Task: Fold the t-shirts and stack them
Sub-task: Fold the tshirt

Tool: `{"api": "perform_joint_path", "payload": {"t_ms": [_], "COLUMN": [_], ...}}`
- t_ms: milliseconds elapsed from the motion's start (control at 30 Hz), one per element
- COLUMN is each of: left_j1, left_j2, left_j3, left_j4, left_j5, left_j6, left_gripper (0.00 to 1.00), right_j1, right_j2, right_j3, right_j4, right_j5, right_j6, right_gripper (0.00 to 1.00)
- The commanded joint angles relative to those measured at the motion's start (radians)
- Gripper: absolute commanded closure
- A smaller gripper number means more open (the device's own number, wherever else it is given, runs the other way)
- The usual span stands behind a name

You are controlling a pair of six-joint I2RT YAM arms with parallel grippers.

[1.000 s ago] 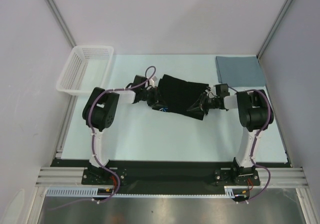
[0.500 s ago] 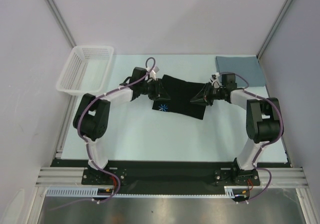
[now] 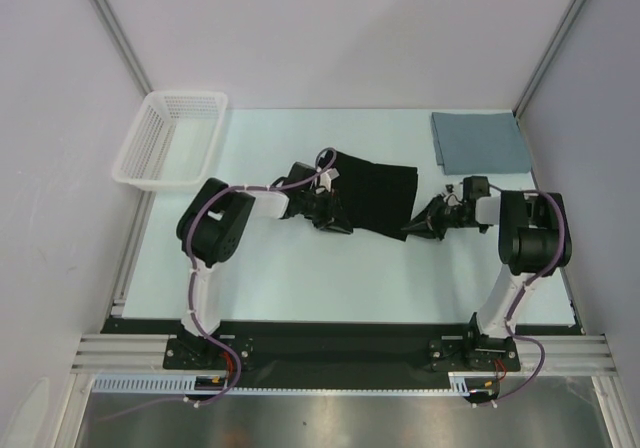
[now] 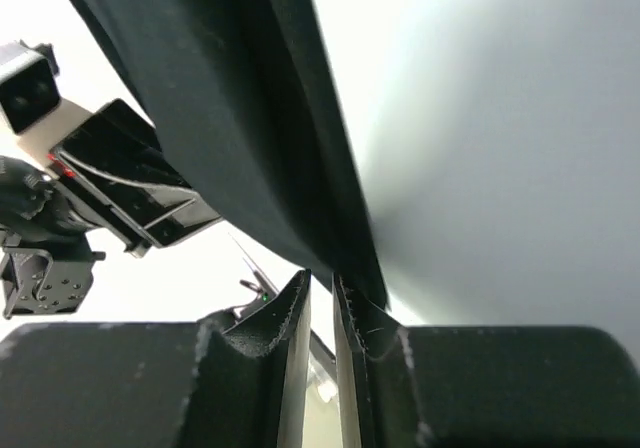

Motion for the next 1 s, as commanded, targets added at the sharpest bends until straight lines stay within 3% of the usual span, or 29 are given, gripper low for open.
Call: {"api": "perform_joint_path", "payload": {"t_ms": [0,33,100,167,233,300,600,967], "left_j1": [0.034,0.042,0.068,0.108,0.142,0.188,0.218,0.188], "left_j2": [-0.083,-0.109,-0.181,-0.209,-0.197,-0.160,0.254,0.366], "left_j3": [0.007,0.024,0.056,0.119,0.194,0.255,0.911,0.924], "left_j4": [-0.144,-0.167,-0.225,-0.245,-0.262,-0.262,-0.495,-0.388], "left_j5": [-0.047,-0.048,-0.044,-0.047,-0.062,-0.079,-0.304,-0.360], "left_j6": [0.195,0.214,0.249,0.255,0.235,0.222,0.266,0.228], "left_gripper": [0.75,0.72,0.64,0.61,0.57,0.46,0.44,0.44], "right_j1": [-0.055,-0.064,-0.075,-0.076,-0.076,-0.073,-0.055,-0.043], "right_j2": [-0.123,-0.152,-0.204,-0.210,-0.166,-0.088,0.144,0.231], "right_j3": [0.013,0.053,0.106,0.169,0.205,0.265,0.533,0.659], "right_j4": [-0.131,-0.157,-0.223,-0.214,-0.176,-0.121,-0.125,-0.255], "right_j5": [0.026,0.036,0.098,0.136,0.154,0.170,0.297,0.363], "right_j6": [-0.106,-0.124,-0.144,-0.138,-0.111,-0.056,-0.037,-0.186], "right_gripper": [0.79,0.78,0.61,0.51,0.49,0.47,0.45,0.44]}}
